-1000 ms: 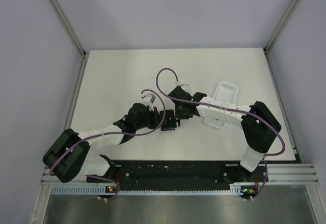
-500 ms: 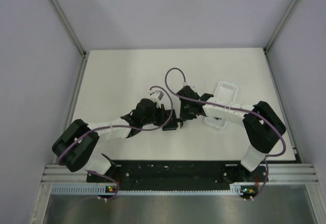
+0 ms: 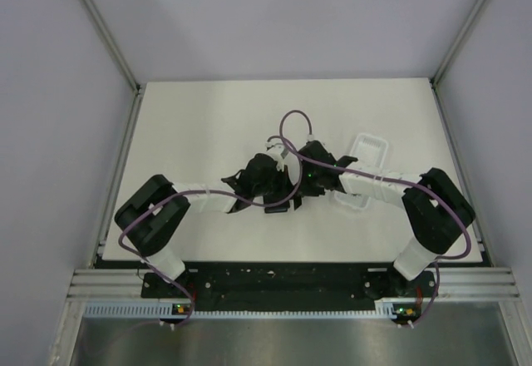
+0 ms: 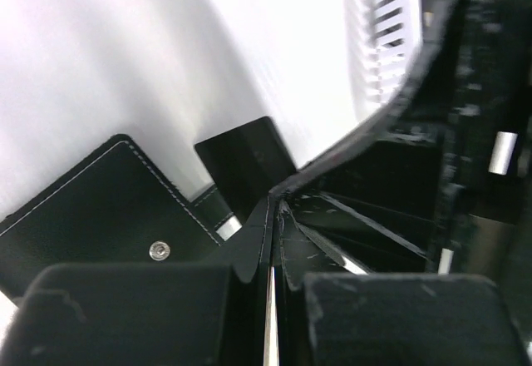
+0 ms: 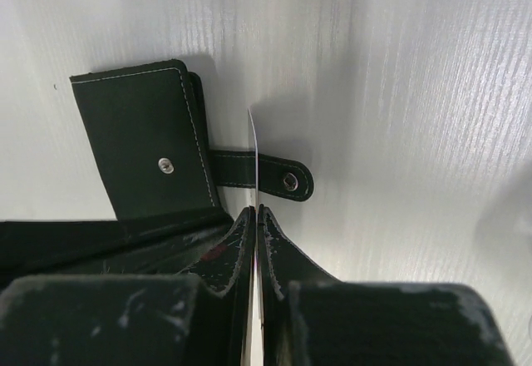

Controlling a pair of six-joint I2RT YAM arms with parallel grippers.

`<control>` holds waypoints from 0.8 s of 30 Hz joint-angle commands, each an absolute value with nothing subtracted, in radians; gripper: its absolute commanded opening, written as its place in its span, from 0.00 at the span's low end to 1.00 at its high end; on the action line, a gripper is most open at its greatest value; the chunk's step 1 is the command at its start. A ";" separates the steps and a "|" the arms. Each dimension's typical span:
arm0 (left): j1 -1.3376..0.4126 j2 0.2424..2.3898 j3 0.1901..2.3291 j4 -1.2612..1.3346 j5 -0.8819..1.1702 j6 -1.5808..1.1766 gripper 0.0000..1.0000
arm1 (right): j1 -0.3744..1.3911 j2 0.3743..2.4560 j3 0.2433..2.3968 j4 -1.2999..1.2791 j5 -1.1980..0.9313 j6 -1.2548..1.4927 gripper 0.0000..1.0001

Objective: Put the credit cards into the card holder
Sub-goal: Open the card holder at the center of the board.

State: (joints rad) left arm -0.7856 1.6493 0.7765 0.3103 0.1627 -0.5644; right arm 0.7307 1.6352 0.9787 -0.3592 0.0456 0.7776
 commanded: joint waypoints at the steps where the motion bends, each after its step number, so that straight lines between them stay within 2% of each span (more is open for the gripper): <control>1: -0.795 1.698 0.830 0.264 0.094 -0.548 0.00 | 0.735 1.637 0.940 -0.357 0.018 0.787 0.00; 10: -0.836 1.786 0.942 0.095 0.009 -0.506 0.00 | 0.727 1.637 0.922 -0.342 0.009 0.792 0.00; 24: -0.853 1.700 0.982 -0.192 -0.255 -0.434 0.00 | 0.716 1.646 0.905 -0.342 0.026 0.798 0.00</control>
State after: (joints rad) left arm -0.8524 1.7618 0.9653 -0.0628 -0.1444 -0.4881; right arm 0.7158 1.6226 0.9302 -0.2974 0.0158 0.7963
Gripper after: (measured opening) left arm 0.012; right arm 0.006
